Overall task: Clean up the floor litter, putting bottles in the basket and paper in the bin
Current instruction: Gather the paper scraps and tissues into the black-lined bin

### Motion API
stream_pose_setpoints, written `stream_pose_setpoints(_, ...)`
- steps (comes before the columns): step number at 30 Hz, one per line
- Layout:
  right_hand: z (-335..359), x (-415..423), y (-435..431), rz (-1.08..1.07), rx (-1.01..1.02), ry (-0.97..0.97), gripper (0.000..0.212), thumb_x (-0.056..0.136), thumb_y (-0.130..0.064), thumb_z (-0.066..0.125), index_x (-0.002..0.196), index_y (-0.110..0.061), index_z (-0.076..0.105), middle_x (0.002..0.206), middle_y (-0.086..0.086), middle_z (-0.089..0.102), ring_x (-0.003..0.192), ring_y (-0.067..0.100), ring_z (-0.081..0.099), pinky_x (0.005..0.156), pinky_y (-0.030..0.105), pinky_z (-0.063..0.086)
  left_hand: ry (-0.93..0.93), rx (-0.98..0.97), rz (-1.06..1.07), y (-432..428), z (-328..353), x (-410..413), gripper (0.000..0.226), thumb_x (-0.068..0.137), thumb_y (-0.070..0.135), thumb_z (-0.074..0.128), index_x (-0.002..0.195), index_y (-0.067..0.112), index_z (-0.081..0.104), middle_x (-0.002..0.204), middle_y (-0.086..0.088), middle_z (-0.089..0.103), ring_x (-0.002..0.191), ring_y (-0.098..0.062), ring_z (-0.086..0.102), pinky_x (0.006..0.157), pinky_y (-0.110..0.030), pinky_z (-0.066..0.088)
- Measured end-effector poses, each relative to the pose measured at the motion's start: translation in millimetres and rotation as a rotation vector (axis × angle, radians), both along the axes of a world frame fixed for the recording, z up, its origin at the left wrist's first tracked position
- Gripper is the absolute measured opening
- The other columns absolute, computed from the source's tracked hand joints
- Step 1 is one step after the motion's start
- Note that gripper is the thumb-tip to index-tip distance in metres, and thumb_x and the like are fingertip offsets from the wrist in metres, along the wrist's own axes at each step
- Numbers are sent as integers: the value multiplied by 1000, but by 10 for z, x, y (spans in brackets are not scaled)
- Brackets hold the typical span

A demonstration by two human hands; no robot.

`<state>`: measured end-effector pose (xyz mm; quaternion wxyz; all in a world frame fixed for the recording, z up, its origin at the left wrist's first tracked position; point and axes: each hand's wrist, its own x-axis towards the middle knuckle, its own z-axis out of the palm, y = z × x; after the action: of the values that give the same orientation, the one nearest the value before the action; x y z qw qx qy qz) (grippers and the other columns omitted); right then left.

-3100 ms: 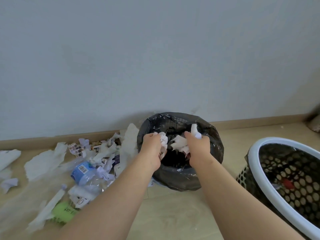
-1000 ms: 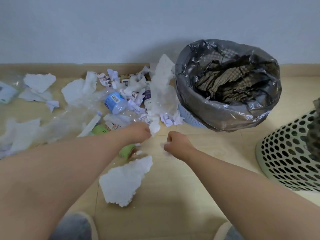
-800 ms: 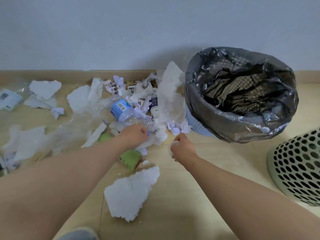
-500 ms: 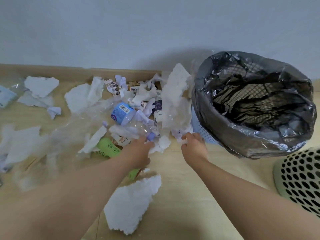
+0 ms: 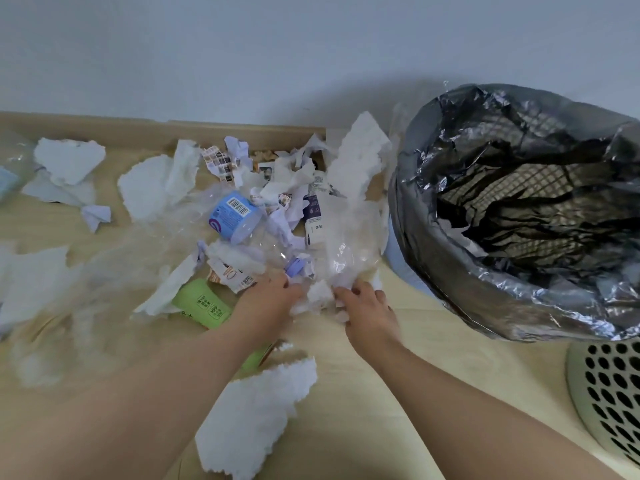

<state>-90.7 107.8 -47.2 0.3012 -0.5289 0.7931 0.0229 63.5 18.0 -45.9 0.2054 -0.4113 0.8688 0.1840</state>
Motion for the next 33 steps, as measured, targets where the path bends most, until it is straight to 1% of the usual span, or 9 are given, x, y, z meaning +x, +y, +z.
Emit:
stream_pose_setpoints(4,-12,-112,156,76,12,-97,53,90,-6,45,135,-33,38,125,1,37,106,24,49,70,26,36,-23,94,52,-24,123,-59,24,91,18,48,113,14,57,103,-4,47,106,-26,53,71,-27,34)
stream_pose_setpoints(8,-2,-273,188,141,66,-133,69,89,-2,46,142,-39,22,131,3,36,106,24,53,70,29,41,-83,75,103,70,262,-197,34,91,21,48,126,20,51,121,-3,52,114,-23,50,80,-28,38)
stream_pose_setpoints(14,199,-486,105,-4,47,-361,75,91,-2,44,150,-31,9,145,-1,33,130,25,40,99,32,37,-67,71,235,276,503,-430,41,91,31,52,131,26,45,135,4,45,121,-19,44,83,-28,37)
stream_pose_setpoints(16,261,-516,55,-61,28,-439,55,91,0,42,141,-17,26,131,8,45,124,26,42,89,23,39,-85,80,270,301,553,-475,41,91,32,52,131,24,46,135,3,45,119,-20,45,82,-28,36)
stream_pose_setpoints(18,372,-526,-22,-90,72,-545,31,95,4,36,116,-17,27,89,-1,44,103,18,39,64,0,36,-89,104,269,290,568,-510,42,92,31,52,133,22,44,137,0,43,119,-21,46,85,-28,37)
stream_pose_setpoints(21,435,-547,-135,-160,52,-658,43,98,5,31,134,-17,25,76,-11,26,99,10,27,50,4,29,-33,106,275,263,558,-520,44,92,28,53,134,20,42,139,-2,41,119,-23,47,89,-30,39)
stream_pose_setpoints(24,433,-546,-48,-138,19,-535,48,94,-1,41,140,-11,32,108,3,42,104,14,38,75,22,35,52,66,320,231,527,-510,43,91,21,52,133,21,42,133,-4,44,115,-24,49,87,-30,40)
stream_pose_setpoints(28,378,-734,235,-135,95,-414,16,77,-6,44,89,-15,49,82,-2,44,73,18,43,54,24,34,108,-48,108,244,390,-679,51,89,12,49,137,25,38,137,-1,41,120,-23,43,87,-32,40)
stream_pose_setpoints(33,413,-967,630,-187,189,-223,26,89,-18,46,114,-25,47,103,-9,41,91,19,49,72,24,40,-7,-79,-258,339,102,-975,53,88,16,53,137,27,37,141,-2,32,116,-27,42,77,-34,38)
